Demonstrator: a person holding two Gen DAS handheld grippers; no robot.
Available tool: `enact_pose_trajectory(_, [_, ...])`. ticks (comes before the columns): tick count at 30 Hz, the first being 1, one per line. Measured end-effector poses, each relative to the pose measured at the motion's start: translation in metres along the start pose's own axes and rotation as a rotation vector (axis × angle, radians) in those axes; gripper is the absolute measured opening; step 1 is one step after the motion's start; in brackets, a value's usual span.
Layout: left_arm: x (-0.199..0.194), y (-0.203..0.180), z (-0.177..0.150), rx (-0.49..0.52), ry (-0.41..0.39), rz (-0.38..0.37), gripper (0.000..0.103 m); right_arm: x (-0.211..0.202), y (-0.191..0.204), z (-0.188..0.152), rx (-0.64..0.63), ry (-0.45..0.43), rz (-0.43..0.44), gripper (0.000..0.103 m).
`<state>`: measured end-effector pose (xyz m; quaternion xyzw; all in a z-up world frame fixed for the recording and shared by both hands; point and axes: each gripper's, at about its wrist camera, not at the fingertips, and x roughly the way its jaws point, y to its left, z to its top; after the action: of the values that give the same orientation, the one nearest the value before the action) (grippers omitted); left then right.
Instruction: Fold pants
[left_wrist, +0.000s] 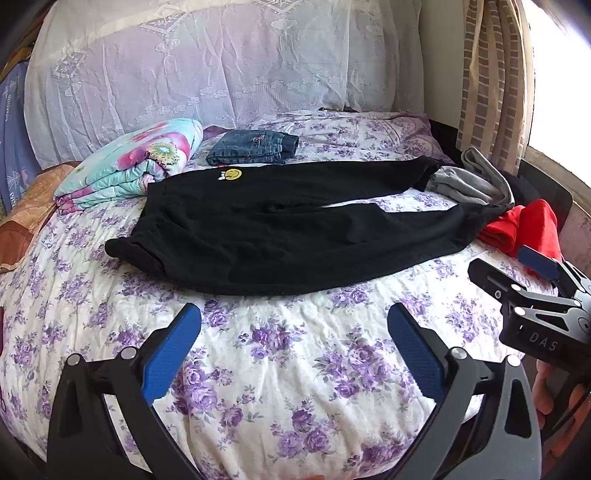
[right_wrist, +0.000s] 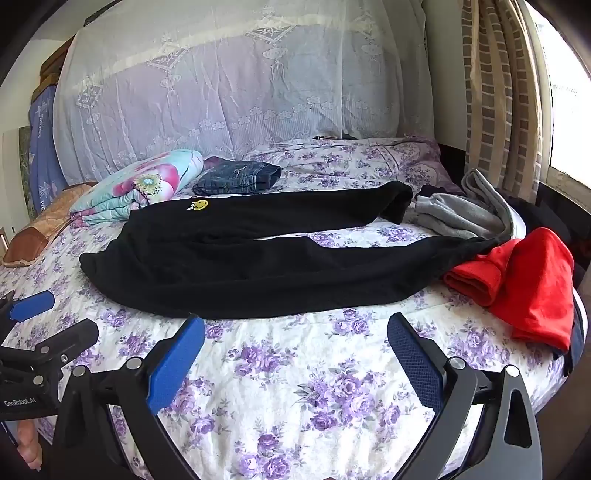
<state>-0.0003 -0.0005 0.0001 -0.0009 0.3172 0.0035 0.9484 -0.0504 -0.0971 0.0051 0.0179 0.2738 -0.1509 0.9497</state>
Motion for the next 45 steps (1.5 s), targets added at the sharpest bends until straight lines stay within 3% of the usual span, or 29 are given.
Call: enact_pose_trajectory(45, [-0.002,0.009,0.001,-0.025,0.011,-0.005,0.099,-0.001,0.0,0.0,-0.001,0.004,-0.009,0.1])
